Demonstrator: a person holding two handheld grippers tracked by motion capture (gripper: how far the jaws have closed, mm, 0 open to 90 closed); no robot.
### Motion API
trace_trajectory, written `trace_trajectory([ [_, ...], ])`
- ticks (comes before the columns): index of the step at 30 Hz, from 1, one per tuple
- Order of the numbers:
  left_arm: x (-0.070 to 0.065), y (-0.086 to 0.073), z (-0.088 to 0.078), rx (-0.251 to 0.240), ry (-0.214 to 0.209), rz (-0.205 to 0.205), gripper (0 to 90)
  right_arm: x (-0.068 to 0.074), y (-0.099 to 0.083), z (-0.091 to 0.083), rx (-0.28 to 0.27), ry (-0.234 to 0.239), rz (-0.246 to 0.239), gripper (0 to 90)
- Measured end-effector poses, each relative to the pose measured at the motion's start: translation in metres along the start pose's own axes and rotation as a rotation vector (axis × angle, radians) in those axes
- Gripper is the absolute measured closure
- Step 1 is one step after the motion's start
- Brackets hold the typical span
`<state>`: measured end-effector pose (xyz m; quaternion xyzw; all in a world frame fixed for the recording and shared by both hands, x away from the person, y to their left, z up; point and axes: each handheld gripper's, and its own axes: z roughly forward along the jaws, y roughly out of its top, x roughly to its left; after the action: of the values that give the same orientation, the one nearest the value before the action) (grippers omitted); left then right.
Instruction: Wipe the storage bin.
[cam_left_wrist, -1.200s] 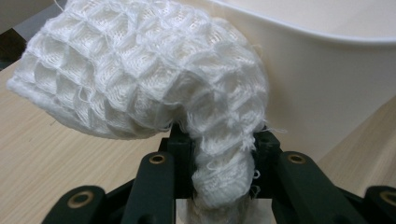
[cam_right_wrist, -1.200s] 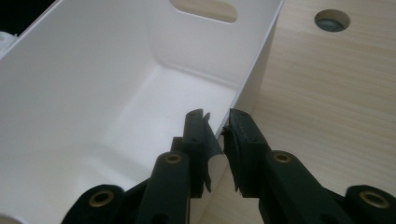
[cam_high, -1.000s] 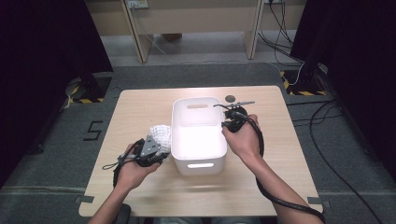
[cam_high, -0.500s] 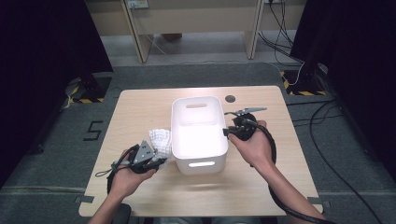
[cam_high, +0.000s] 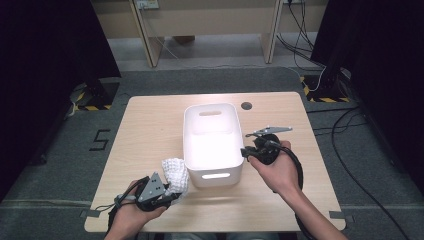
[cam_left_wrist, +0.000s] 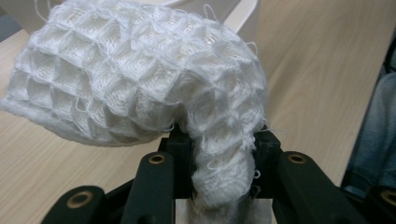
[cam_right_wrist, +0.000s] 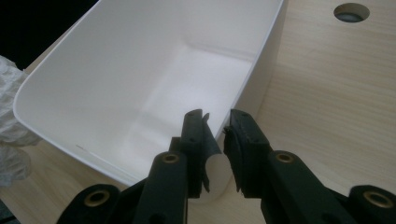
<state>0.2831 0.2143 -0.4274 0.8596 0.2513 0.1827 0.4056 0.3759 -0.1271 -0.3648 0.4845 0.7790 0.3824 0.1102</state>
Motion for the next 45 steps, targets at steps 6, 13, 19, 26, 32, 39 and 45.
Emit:
trace_trajectory([
  [6, -0.001, 0.003, 0.008, -0.007, -0.006, -0.021, 67.9, -0.002, -0.006, -0.003, -0.003, 0.04, 0.02, 78.1],
  [13, -0.002, 0.011, 0.015, -0.017, 0.004, -0.032, 67.7, 0.005, -0.01, 0.0, 0.002, 0.041, 0.015, 76.6],
  [19, 0.006, 0.016, 0.02, -0.006, 0.045, -0.024, 67.8, 0.006, -0.006, 0.005, -0.002, 0.032, 0.021, 76.5],
  [26, 0.024, 0.019, 0.03, -0.001, 0.075, -0.041, 67.9, 0.001, 0.006, 0.018, -0.01, 0.023, 0.032, 77.2],
  [32, 0.035, 0.022, 0.034, 0.002, 0.096, -0.047, 67.9, 0.0, 0.014, 0.028, -0.028, 0.011, 0.043, 76.6],
  [39, 0.03, 0.014, 0.029, 0.006, 0.073, -0.014, 67.8, -0.003, 0.012, 0.032, -0.053, 0.006, 0.034, 74.9],
  [45, 0.017, 0.009, 0.024, 0.007, 0.009, 0.005, 67.9, -0.004, 0.014, 0.033, -0.054, 0.002, 0.028, 76.1],
])
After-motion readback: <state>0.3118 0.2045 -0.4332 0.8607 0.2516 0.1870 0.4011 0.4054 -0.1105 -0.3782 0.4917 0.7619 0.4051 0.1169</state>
